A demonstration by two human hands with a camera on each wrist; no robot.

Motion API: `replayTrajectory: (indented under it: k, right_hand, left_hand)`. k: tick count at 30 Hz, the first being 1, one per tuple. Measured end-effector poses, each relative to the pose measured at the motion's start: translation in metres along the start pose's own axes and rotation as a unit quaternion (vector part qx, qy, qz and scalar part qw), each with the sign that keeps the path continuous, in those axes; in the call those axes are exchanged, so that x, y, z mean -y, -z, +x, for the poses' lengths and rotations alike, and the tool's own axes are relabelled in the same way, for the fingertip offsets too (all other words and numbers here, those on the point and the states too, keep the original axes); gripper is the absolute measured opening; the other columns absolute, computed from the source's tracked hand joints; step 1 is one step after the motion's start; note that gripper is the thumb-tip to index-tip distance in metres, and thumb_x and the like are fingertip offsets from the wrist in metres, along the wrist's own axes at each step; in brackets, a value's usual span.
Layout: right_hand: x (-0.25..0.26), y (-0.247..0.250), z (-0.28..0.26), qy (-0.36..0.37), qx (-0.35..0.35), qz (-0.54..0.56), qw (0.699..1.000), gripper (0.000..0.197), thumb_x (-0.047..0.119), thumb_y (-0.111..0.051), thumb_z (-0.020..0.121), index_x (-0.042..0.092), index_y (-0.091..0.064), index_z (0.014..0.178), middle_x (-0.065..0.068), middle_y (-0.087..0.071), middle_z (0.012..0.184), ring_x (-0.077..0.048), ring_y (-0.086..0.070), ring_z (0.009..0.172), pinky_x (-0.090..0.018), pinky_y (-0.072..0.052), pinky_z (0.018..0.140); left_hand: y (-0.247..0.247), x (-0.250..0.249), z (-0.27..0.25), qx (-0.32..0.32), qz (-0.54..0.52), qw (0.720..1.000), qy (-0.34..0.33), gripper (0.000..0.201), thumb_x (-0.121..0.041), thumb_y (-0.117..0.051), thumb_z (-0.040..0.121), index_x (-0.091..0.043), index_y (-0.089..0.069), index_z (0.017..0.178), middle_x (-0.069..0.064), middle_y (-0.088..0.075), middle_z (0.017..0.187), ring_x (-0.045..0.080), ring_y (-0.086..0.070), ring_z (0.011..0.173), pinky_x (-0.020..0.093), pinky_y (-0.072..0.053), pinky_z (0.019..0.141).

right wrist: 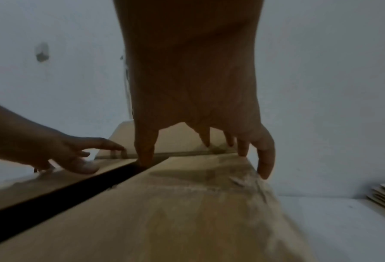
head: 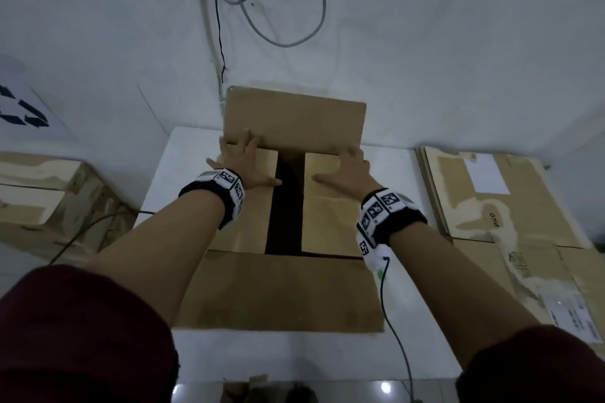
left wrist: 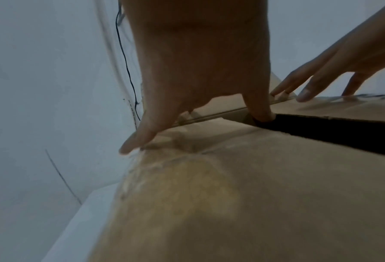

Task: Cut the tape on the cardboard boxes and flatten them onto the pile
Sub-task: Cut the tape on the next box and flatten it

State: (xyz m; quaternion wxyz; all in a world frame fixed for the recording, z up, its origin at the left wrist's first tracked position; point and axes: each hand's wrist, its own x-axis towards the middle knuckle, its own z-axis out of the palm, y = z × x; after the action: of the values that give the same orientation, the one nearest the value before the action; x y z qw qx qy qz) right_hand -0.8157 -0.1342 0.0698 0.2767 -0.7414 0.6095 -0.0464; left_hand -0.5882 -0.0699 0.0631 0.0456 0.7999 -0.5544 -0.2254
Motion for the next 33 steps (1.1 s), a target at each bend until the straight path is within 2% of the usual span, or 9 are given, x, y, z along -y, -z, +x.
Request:
replayTrajectory:
  k: [4, 8, 14, 16, 20, 23, 26, 29, 33]
  right_hand:
    - [0.013, -0.022, 0.001, -0.037, -0.021, -0.064, 0.997, 0.131, 0.077, -0.079, 0.046, 0.029, -0.015, 0.15, -0.001, -0.012, 0.155, -0.033, -0.017, 0.139, -0.063, -0.038, 0.1]
    - [0.02, -0.034, -0.002, -0.069, -0.011, -0.129, 0.989, 0.139, 0.073, -0.081, 0.048, 0.027, -0.002, 0.153, -0.004, 0.001, 0.159, -0.034, -0.008, 0.144, -0.067, -0.036, 0.1]
    - [0.008, -0.009, -0.009, -0.03, 0.016, 0.026, 0.999, 0.111, 0.063, -0.067, 0.073, 0.02, -0.008, 0.156, -0.006, -0.007, 0.163, -0.033, -0.01, 0.148, -0.051, -0.018, 0.118]
    - [0.005, 0.012, -0.02, -0.01, 0.034, 0.179, 0.983, 0.104, 0.059, -0.062, 0.072, 0.019, -0.015, 0.156, -0.001, -0.027, 0.157, -0.024, -0.027, 0.141, -0.042, -0.028, 0.111]
    - [-0.022, 0.048, -0.054, -0.029, 0.048, 0.34, 0.939, 0.028, 0.048, -0.046, 0.098, 0.035, -0.056, 0.121, 0.016, -0.065, 0.107, -0.008, -0.058, 0.099, -0.037, -0.043, 0.083]
    - [-0.06, 0.072, -0.076, -0.047, -0.02, 0.332, 0.942, 0.033, 0.04, -0.048, 0.101, 0.017, -0.062, 0.12, -0.007, -0.07, 0.113, -0.023, -0.067, 0.097, -0.044, -0.052, 0.087]
    - [-0.103, 0.079, -0.099, -0.044, -0.034, 0.241, 0.969, 0.046, 0.019, -0.064, 0.095, 0.008, -0.048, 0.136, -0.019, -0.061, 0.124, -0.034, -0.063, 0.107, -0.045, -0.055, 0.087]
    - [-0.129, 0.055, -0.123, -0.089, -0.052, 0.191, 0.976, 0.081, 0.011, -0.075, 0.084, 0.018, -0.029, 0.15, -0.016, -0.05, 0.132, -0.034, -0.053, 0.118, -0.041, -0.049, 0.09]
    - [-0.127, 0.004, -0.137, -0.042, -0.162, -0.008, 0.986, 0.039, 0.02, -0.062, 0.085, 0.029, -0.061, 0.124, -0.015, -0.056, 0.127, -0.033, -0.056, 0.116, -0.037, -0.045, 0.098]
  left_hand:
    - [-0.007, -0.002, 0.002, 0.031, -0.02, 0.998, 0.048, 0.133, -0.081, -0.069, 0.049, -0.037, 0.005, 0.15, -0.005, 0.018, 0.158, 0.044, 0.015, 0.142, 0.071, -0.008, 0.108]
    - [-0.017, -0.005, -0.001, 0.026, 0.021, 0.998, 0.047, 0.136, -0.074, -0.074, 0.053, -0.033, 0.012, 0.15, 0.0, 0.022, 0.157, 0.047, 0.016, 0.141, 0.068, -0.007, 0.11]
    - [0.005, 0.014, -0.004, 0.035, -0.134, 0.99, -0.006, 0.113, -0.066, -0.067, 0.064, -0.031, -0.004, 0.152, 0.002, 0.004, 0.16, 0.043, 0.001, 0.144, 0.061, -0.011, 0.114]
    - [0.022, 0.026, -0.011, 0.06, -0.247, 0.967, -0.03, 0.11, -0.065, -0.06, 0.065, -0.029, -0.004, 0.153, 0.002, -0.003, 0.16, 0.037, -0.004, 0.146, 0.054, -0.012, 0.116]
    - [0.052, 0.045, -0.033, 0.09, -0.39, 0.916, -0.041, 0.072, -0.038, -0.051, 0.094, -0.033, -0.01, 0.153, 0.0, -0.023, 0.157, 0.028, -0.027, 0.14, 0.041, -0.031, 0.104]
    - [0.076, 0.061, -0.05, 0.068, -0.412, 0.908, -0.024, 0.051, -0.036, -0.051, 0.096, -0.03, -0.037, 0.145, 0.004, -0.051, 0.138, 0.027, -0.055, 0.114, 0.035, -0.048, 0.085]
    - [0.088, 0.084, -0.062, -0.032, -0.284, 0.958, -0.003, 0.039, -0.015, -0.051, 0.097, -0.007, -0.048, 0.135, 0.014, -0.056, 0.125, 0.034, -0.055, 0.113, 0.035, -0.045, 0.086]
    - [0.073, 0.122, -0.071, -0.031, -0.141, 0.988, 0.062, 0.073, -0.025, -0.059, 0.094, -0.008, -0.017, 0.151, 0.026, -0.032, 0.149, 0.041, -0.032, 0.135, 0.047, -0.027, 0.109]
    - [0.021, 0.143, -0.092, -0.079, 0.065, 0.991, 0.083, 0.068, -0.038, -0.052, 0.093, -0.019, -0.021, 0.151, 0.02, -0.008, 0.157, 0.039, -0.005, 0.144, 0.052, -0.006, 0.117]
